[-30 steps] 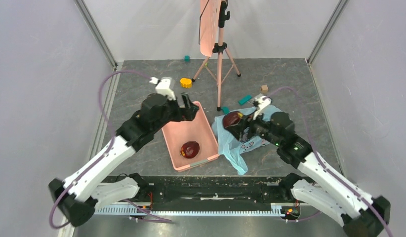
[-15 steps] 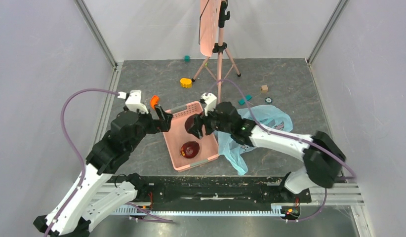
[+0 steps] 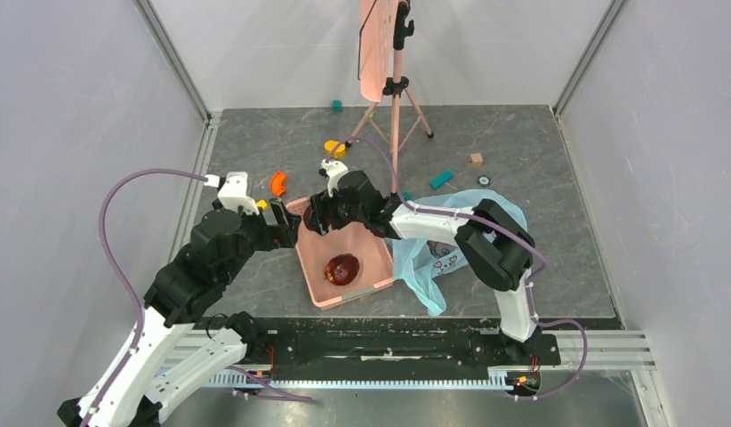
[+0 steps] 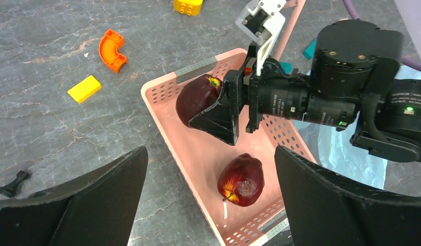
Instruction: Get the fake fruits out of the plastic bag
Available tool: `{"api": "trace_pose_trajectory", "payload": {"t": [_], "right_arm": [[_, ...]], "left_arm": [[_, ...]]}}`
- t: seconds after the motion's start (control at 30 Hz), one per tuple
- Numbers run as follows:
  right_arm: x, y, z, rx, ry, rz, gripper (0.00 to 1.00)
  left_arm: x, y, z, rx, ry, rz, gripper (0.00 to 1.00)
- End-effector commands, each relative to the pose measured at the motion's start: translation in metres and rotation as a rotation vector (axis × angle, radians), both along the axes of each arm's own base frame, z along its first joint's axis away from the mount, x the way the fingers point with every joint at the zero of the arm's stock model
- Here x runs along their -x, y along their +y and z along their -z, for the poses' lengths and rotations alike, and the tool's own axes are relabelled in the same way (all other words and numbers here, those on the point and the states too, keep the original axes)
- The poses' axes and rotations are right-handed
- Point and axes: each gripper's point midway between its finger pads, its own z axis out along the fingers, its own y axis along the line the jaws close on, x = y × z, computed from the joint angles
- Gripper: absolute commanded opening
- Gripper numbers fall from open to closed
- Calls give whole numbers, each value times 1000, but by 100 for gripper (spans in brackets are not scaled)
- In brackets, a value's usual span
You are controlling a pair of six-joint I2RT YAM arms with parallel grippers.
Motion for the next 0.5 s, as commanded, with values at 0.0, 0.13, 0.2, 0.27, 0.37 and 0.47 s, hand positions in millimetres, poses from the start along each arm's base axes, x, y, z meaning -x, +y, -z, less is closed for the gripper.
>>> {"api": "trace_pose_trajectory", "payload": {"t": [0.0, 0.13, 0.2, 0.27, 0.37, 0.47], "right_arm": [[-4, 12, 2, -22, 4, 6, 58], [0, 16, 15, -11, 25, -12, 59], [0, 17, 20, -6, 32, -13, 61], [0, 19, 23, -2, 37, -17, 64], [1, 20, 30, 11, 47, -26, 69], [1, 20, 32, 16, 52, -29, 77]], "left_arm": [[2, 7, -4, -65, -24, 18, 100], [2, 5, 0, -69, -11, 26, 100], [1, 5, 1, -70, -8, 27, 100], [1, 4, 3, -73, -5, 26, 100], [0, 4, 5, -79, 2, 27, 100], [0, 4, 6, -80, 4, 28, 100]]}}
